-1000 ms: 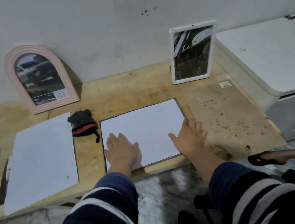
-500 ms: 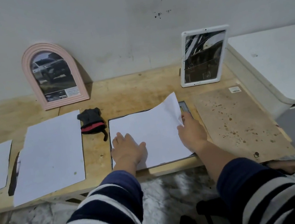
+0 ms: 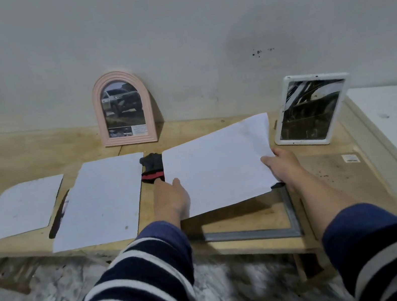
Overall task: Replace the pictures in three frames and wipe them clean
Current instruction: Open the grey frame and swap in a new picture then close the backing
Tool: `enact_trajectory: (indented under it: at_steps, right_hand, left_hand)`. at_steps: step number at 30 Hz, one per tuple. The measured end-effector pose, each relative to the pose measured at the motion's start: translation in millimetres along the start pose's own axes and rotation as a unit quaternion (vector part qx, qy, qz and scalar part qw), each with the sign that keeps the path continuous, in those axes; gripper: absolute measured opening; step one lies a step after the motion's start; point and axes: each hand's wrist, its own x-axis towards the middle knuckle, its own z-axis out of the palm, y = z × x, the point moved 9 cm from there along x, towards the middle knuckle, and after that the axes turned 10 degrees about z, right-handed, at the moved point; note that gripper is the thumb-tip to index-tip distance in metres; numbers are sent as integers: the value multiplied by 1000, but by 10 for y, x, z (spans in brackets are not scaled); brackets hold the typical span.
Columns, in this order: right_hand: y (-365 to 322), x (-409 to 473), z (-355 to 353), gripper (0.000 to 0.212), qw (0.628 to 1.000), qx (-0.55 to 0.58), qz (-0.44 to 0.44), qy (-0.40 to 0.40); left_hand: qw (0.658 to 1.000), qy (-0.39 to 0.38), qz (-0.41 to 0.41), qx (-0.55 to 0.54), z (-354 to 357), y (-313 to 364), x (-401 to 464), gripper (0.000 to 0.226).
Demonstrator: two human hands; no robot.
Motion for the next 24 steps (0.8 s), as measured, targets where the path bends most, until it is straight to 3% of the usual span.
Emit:
enact_trajectory:
  at_steps: [3, 10, 14, 18, 24]
  right_hand:
    - [-125, 16, 263, 33, 999, -15, -10, -26]
    - [-343, -151, 1391, 36, 990, -59, -28, -127]
    - [-452, -244, 1913, 44, 984, -107, -38, -134]
    - [-562, -328, 2650, 39, 984, -88, -36, -149]
    - [-710, -454, 3654, 30, 988, -41, -27, -147]
  left_hand:
    - [997, 73, -29, -11, -413, -69, 30, 43]
    - [973, 204, -72, -75, -1402, -736, -133, 45]
    - [945, 275, -132, -121, -1909, -1188, -192, 43]
    - [921, 316, -174, -148, -2481, -1611, -103, 39]
    - [918, 328, -165, -154, -3229, -2013, 195, 40]
